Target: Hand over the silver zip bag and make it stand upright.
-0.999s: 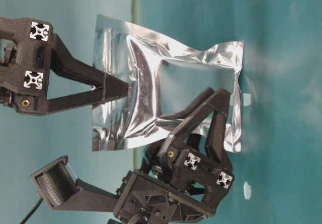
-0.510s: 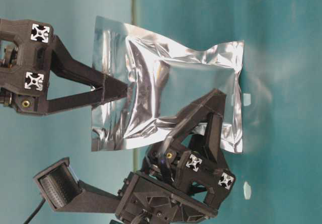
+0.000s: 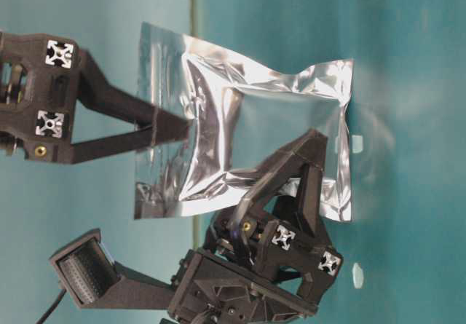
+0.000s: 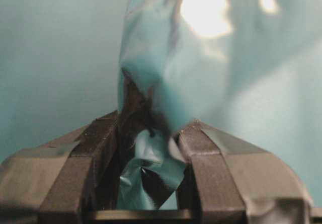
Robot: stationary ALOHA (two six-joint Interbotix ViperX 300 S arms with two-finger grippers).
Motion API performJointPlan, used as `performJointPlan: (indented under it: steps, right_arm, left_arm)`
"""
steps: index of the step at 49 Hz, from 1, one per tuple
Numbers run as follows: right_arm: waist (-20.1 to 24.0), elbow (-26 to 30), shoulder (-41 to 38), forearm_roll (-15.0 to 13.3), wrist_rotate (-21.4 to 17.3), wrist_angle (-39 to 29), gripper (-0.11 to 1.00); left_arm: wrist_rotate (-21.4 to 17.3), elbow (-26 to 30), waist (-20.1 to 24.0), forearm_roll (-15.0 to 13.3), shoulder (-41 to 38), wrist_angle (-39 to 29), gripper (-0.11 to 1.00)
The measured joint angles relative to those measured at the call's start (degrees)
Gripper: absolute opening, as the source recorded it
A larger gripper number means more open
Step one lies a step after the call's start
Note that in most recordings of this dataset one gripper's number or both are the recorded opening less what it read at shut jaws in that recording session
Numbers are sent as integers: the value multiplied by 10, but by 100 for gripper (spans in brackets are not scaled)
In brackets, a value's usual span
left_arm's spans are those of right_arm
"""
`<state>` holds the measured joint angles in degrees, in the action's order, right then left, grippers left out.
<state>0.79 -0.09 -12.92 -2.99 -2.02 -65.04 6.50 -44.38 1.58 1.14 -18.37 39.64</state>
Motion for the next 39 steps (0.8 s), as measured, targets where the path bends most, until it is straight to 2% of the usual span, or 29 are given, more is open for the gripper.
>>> performJointPlan:
  steps: [5,9,15,26,34,39]
  right_arm:
    - [-1,-17,15,1,-12,12,79]
    - [-2,-32,33,1,-17,24,91]
    - [0,-54,70,1,-32,34,88]
    - [11,-120,173,0,-100,55,88]
    - [26,-189,246,0,-135,101,88]
    - [37,-247,294,0,-157,154,88]
  left_arm:
    - [-1,-1,0,0,0,-8,30]
    - [-1,-1,0,0,0,-11,30]
    - [-1,-1,0,0,0,-12,30]
    - [-2,-1,0,0,0,-12,30]
    - [-2,-3,-1,0,0,-13,30]
    - [-4,-4,-2,0,1,-13,29]
